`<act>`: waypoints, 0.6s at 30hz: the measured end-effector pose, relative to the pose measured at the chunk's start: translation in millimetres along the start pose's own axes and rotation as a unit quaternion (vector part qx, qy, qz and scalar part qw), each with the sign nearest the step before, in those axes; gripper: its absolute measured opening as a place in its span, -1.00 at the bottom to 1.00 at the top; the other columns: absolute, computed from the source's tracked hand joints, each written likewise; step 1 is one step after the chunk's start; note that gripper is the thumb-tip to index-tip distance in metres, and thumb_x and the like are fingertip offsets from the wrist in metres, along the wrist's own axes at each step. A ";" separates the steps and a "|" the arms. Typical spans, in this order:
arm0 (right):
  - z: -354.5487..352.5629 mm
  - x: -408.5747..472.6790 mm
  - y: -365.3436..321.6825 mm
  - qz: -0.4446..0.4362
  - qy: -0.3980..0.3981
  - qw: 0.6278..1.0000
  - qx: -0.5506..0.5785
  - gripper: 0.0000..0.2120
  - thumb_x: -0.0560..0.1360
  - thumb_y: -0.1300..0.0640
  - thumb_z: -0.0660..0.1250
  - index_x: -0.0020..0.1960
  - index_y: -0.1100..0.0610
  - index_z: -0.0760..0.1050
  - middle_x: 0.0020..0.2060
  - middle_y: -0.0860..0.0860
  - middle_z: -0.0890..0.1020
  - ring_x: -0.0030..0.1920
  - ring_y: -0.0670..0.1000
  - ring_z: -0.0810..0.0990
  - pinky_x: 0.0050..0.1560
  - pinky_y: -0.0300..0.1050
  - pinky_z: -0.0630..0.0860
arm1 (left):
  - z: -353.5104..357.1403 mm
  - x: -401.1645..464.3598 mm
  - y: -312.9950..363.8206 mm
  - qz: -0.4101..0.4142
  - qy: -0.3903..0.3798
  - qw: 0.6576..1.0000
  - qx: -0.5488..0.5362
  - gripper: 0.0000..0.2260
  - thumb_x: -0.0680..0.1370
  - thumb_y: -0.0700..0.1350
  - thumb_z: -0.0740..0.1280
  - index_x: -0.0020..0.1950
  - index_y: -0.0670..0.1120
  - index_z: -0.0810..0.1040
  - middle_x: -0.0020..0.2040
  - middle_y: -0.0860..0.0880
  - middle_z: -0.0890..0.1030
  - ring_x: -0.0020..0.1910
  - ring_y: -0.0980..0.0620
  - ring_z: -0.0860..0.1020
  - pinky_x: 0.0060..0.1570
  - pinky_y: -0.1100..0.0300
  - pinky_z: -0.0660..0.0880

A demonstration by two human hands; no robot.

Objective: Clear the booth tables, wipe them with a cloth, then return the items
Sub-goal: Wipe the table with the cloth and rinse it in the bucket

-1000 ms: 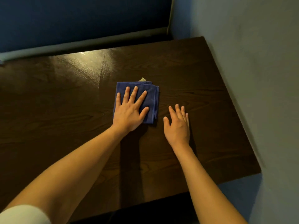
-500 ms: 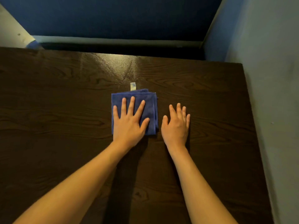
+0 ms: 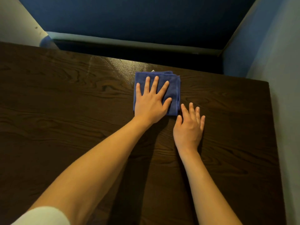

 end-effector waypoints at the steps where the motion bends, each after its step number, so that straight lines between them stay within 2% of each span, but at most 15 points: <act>1: 0.3 2.2 -1.5 0.003 0.000 1.000 -0.003 -0.57 0.66 0.09 0.19 0.53 0.03 0.32 0.56 0.06 0.25 0.60 0.09 0.08 0.57 0.10 -0.10 | -0.6 7.3 -0.9 -0.002 0.001 1.000 0.000 -0.40 0.65 0.30 -0.07 0.65 0.14 -0.01 0.67 -0.07 -0.03 0.64 -0.16 -0.11 0.54 -0.27 -0.19; 9: 6.1 13.2 -25.2 0.026 -0.048 0.998 -0.021 -0.51 0.67 0.00 0.15 0.58 0.01 0.20 0.61 0.05 0.12 0.62 0.07 -0.04 0.58 0.12 -0.16 | -15.8 40.4 -44.0 0.002 -0.008 1.000 -0.008 -0.42 0.66 0.30 -0.06 0.65 0.16 -0.03 0.67 -0.04 -0.05 0.64 -0.11 -0.13 0.55 -0.23 -0.20; 13: 9.5 10.1 -38.6 0.017 -0.063 0.997 -0.033 -0.47 0.66 0.01 0.17 0.60 0.02 0.16 0.62 0.05 0.08 0.62 0.07 -0.05 0.58 0.12 -0.15 | -25.6 41.9 -100.2 -0.044 -0.004 0.999 0.000 -0.42 0.66 0.30 -0.06 0.65 0.16 -0.04 0.67 -0.04 -0.05 0.64 -0.10 -0.13 0.55 -0.22 -0.19; 18: 16.4 -5.5 -58.2 0.012 -0.061 0.998 -0.001 -0.50 0.67 0.03 0.17 0.58 0.04 0.20 0.61 0.05 0.11 0.61 0.04 -0.03 0.60 0.08 -0.13 | -31.6 13.4 -179.6 -0.075 0.001 0.997 -0.008 -0.42 0.66 0.32 -0.08 0.65 0.19 -0.09 0.67 -0.03 -0.08 0.64 -0.11 -0.14 0.55 -0.22 -0.18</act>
Point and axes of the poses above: each hand's wrist, its own x-axis towards the middle knuckle, its own z-axis out of the palm, y = z × x, the point moved 9 cm from there along x, towards the middle knuckle
